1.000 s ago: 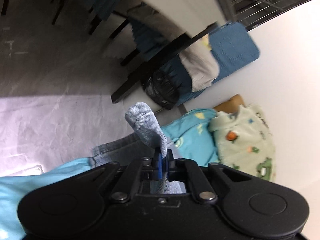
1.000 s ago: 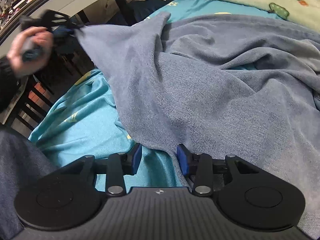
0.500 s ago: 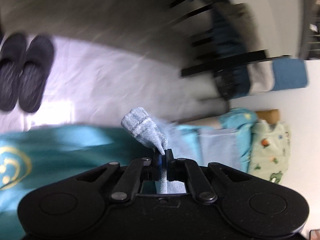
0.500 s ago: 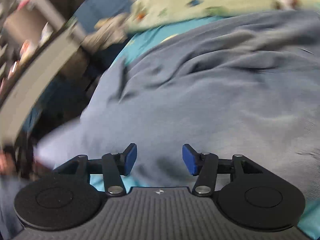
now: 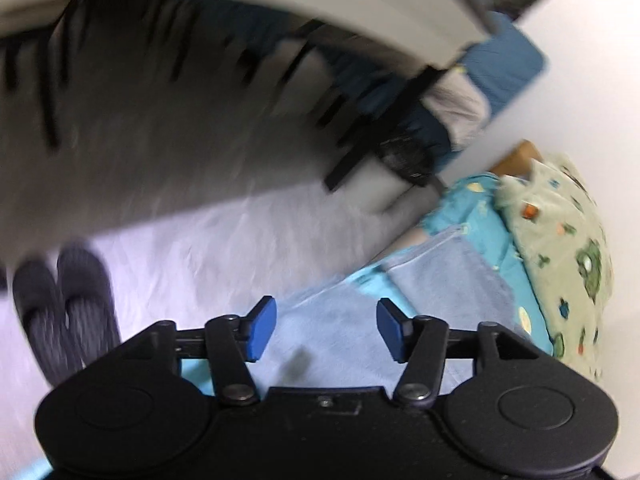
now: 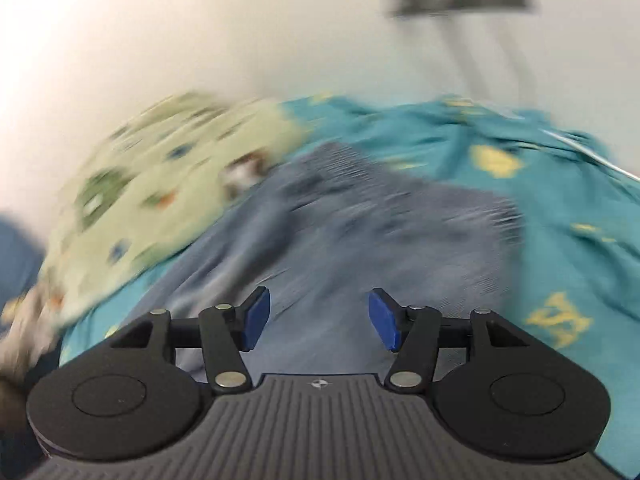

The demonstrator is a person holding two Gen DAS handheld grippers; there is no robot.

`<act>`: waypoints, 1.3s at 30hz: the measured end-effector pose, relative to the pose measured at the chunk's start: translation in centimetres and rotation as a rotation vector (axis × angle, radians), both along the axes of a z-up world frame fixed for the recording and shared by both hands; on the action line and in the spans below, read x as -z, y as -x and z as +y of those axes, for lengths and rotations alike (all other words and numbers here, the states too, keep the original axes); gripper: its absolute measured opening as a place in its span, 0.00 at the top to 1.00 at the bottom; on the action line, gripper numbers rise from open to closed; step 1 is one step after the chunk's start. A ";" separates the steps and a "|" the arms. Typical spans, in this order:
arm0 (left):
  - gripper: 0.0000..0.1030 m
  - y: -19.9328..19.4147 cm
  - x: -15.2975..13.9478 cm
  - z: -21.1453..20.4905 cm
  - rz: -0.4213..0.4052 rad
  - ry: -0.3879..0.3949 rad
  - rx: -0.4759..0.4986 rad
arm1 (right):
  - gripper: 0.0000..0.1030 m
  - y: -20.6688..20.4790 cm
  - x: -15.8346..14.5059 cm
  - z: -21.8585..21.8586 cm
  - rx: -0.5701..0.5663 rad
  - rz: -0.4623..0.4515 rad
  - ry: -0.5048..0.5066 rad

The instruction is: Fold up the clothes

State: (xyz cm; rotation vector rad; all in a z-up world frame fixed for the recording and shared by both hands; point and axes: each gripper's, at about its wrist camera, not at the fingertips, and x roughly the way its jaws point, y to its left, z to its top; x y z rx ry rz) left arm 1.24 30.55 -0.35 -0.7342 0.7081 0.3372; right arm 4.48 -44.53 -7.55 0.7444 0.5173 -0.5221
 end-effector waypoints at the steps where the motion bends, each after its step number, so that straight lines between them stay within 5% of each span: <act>1: 0.45 -0.6 -0.8 -0.9 -0.017 -0.021 0.030 | 0.44 0.1 0.3 -1.4 0.045 0.007 -0.039; 10: 0.44 -6.7 -5.3 -14.4 -0.123 -0.178 0.357 | 0.38 2.9 3.7 -8.5 0.318 0.125 -0.190; 16: 0.44 -9.2 -5.1 -24.7 -0.168 -0.136 0.569 | 0.34 3.2 6.5 -10.7 0.286 0.016 -0.363; 21: 0.44 -9.9 -1.1 -31.5 -0.158 -0.038 0.678 | 0.52 2.4 8.4 -12.1 0.243 -0.014 -0.400; 26: 0.45 -10.6 3.5 -34.3 -0.102 0.006 0.752 | 0.82 1.8 6.8 -12.2 0.160 -0.019 -0.309; 32: 0.45 -10.9 4.9 -34.0 -0.067 -0.018 0.742 | 0.89 2.3 -1.1 -9.8 0.139 -0.208 -0.015; 36: 0.45 -11.1 5.2 -32.8 -0.055 0.016 0.701 | 0.90 2.6 -2.0 -9.4 0.252 -0.130 0.116; 39: 0.45 -11.3 5.1 -33.0 -0.050 -0.003 0.693 | 0.90 2.2 1.0 -11.2 0.296 0.031 0.063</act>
